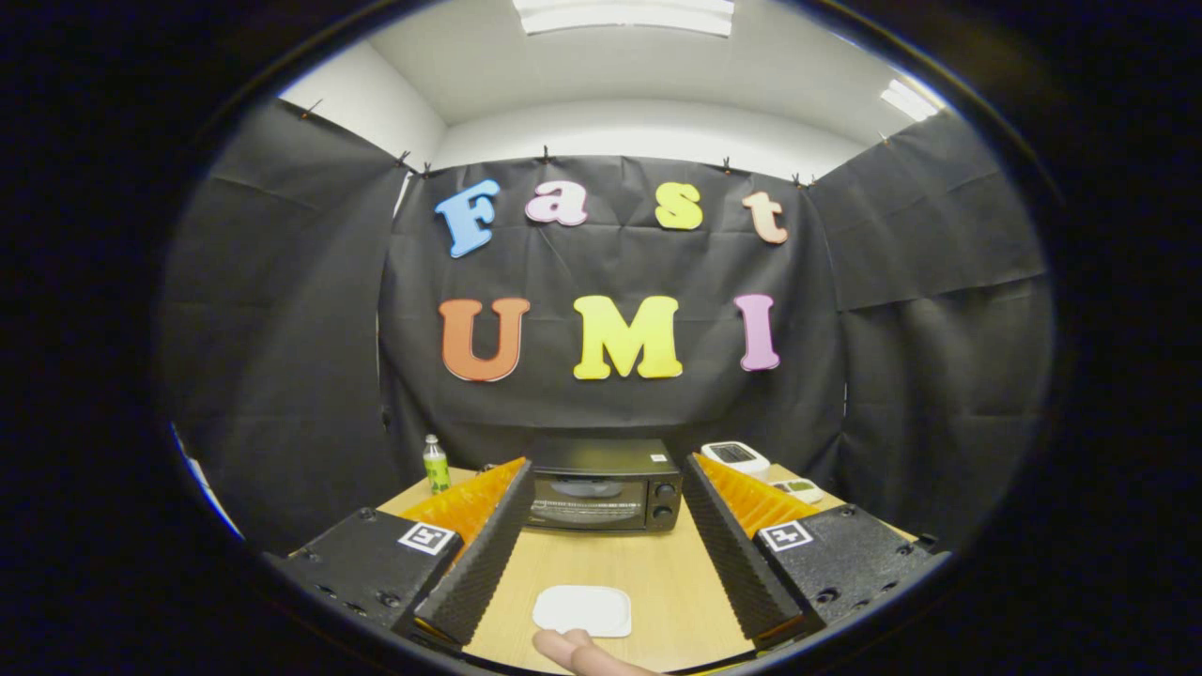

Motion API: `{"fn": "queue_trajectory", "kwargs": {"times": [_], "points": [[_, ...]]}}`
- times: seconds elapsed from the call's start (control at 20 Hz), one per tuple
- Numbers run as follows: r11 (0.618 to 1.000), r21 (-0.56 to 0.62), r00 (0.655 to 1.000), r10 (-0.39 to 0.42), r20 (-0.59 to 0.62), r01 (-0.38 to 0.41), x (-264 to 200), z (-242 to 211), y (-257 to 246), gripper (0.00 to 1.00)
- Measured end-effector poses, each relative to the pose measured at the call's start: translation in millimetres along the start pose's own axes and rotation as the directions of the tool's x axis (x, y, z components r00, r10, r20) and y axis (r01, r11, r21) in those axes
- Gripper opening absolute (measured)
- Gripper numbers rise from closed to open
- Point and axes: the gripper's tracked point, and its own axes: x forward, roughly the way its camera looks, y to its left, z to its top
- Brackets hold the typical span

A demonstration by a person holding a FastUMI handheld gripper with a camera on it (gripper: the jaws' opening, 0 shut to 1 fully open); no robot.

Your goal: Open the toaster oven, put the food inside, and close the toaster oven door.

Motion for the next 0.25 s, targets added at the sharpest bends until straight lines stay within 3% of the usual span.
{"fn": "queue_trajectory", "kwargs": {"times": [0.25], "points": [[1.000,-0.002,1.000,0.020,0.001,-0.020,-3.8,-4.5,7.9,1.00]]}}
